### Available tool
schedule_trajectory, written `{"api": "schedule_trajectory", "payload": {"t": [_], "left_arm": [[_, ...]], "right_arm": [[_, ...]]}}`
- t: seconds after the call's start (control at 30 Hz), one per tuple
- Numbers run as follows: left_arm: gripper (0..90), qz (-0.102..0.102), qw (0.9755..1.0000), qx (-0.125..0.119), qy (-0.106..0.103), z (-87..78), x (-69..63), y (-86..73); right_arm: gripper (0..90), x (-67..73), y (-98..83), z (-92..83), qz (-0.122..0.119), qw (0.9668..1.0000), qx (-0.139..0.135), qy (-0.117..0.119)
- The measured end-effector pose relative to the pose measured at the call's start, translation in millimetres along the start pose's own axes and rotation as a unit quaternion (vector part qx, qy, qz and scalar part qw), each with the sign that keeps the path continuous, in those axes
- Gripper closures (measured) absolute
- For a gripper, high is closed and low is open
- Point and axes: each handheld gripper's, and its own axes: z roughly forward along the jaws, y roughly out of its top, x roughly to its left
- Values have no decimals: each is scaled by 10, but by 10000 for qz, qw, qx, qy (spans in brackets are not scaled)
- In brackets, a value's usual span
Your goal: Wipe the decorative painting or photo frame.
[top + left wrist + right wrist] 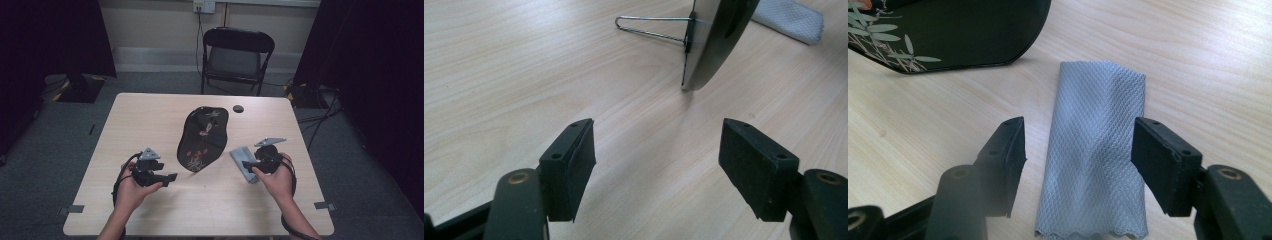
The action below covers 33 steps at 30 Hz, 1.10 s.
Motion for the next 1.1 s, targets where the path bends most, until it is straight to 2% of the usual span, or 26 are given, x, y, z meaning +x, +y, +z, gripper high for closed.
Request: {"api": "schedule_trajectory", "payload": {"t": [0.1,0.2,0.4,0.63,0.8,0.93,1.1], "left_arm": [[302,-6,10000,-10,-14,0,2,-1],[295,36,10000,3,-13,1,12,-6],[285,-39,10000,-23,0,-12,36,-16],[264,2,10000,-1,31,-19,59,-42],[253,-55,10000,-2,10,-53,99,-61],[247,-126,9999,-56,29,-68,108,-71],[238,-106,9999,-68,64,-87,129,-83]], "right_arm": [[369,-8,-5,-7,27,10000,2,22],[354,-17,-10,-14,-60,10000,0,31],[337,-39,-16,-62,-112,9999,-65,71],[315,-86,-70,-101,-68,9998,-62,148],[301,-140,-109,-134,30,9997,-93,224],[301,-173,-144,-159,3,9997,-129,189],[292,-193,-176,-198,29,9996,-160,214]]}}
